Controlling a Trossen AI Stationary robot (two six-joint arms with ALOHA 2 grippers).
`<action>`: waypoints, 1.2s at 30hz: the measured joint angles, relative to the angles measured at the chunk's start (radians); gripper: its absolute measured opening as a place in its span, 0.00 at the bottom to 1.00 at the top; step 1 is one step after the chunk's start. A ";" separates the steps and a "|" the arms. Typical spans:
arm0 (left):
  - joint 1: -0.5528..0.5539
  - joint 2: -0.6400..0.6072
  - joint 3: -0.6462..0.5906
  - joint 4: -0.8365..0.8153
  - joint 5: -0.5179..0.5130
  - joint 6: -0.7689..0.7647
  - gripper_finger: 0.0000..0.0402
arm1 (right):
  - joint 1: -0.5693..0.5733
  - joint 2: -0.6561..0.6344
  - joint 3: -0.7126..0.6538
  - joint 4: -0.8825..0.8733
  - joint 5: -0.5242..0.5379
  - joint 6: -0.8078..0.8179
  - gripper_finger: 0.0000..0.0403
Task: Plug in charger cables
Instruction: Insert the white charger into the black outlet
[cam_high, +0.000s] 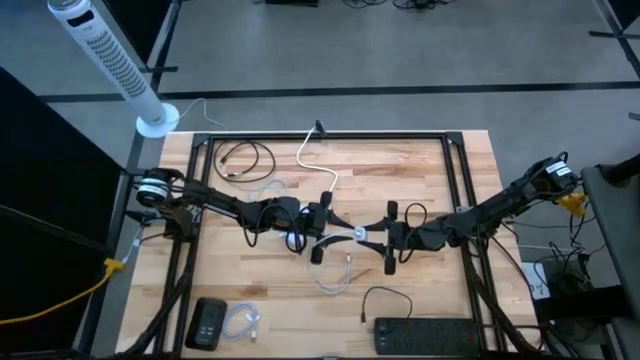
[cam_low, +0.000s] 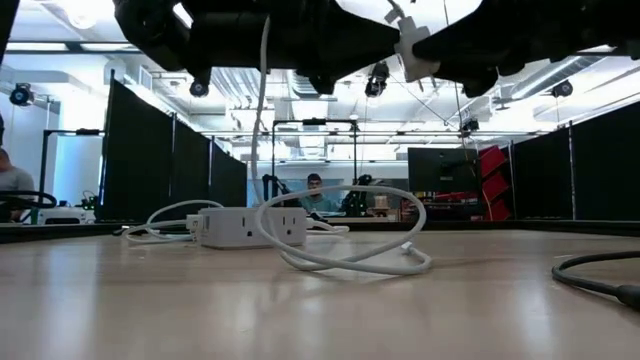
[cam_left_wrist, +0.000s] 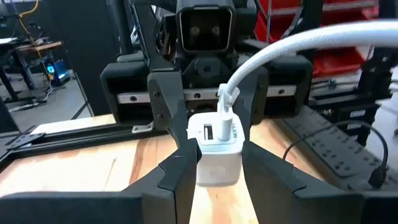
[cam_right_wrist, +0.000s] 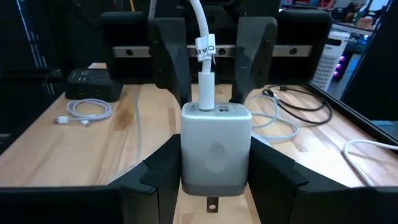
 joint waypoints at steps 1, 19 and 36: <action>0.000 0.010 0.000 0.019 0.011 -0.007 0.30 | 0.001 0.003 0.003 0.000 -0.002 -0.001 0.36; -0.004 0.008 -0.005 0.037 0.024 0.001 0.36 | 0.018 0.012 0.026 0.015 0.001 -0.026 0.36; -0.012 -0.063 -0.069 0.039 0.022 0.047 0.30 | 0.026 0.021 0.065 0.103 -0.029 -0.149 0.36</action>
